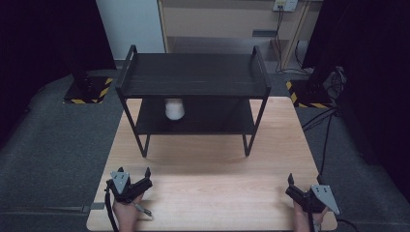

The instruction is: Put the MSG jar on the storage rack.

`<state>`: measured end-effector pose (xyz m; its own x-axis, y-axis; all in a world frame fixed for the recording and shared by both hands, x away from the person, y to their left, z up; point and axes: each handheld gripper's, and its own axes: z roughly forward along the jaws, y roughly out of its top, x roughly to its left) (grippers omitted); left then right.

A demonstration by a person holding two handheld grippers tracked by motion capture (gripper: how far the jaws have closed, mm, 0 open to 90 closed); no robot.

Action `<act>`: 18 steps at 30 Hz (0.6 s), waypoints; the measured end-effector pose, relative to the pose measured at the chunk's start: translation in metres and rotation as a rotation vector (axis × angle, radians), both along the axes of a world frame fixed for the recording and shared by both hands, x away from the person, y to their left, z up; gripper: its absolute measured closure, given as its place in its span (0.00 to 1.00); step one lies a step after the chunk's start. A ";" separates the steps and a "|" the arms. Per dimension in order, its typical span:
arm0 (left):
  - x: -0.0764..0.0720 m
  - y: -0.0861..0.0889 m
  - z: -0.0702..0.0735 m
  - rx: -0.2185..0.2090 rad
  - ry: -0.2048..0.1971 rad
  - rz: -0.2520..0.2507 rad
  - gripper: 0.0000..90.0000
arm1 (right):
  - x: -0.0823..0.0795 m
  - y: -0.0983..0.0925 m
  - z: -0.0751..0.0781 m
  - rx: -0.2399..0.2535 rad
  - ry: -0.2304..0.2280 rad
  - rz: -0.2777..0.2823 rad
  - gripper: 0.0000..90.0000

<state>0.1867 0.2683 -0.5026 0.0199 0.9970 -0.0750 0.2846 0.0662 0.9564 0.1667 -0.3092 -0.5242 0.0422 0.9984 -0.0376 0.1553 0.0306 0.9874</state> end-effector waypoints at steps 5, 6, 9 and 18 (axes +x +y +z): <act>0.001 -0.002 0.002 -0.004 0.016 0.014 0.00 | 0.000 -0.001 0.000 0.000 -0.003 0.003 0.01; 0.001 -0.001 0.002 -0.006 0.014 0.015 0.00 | -0.001 -0.001 -0.001 0.001 -0.003 0.003 0.01; 0.001 -0.001 0.002 -0.010 0.015 0.016 0.00 | -0.001 -0.001 -0.001 0.002 -0.006 0.004 0.01; 0.002 -0.001 0.003 -0.004 0.022 0.011 0.00 | -0.001 -0.001 -0.001 0.004 -0.008 0.005 0.01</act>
<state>0.1883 0.2669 -0.4999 0.0073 0.9968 -0.0794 0.3050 0.0734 0.9495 0.1654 -0.3102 -0.5254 0.0372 0.9987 -0.0336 0.1471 0.0278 0.9887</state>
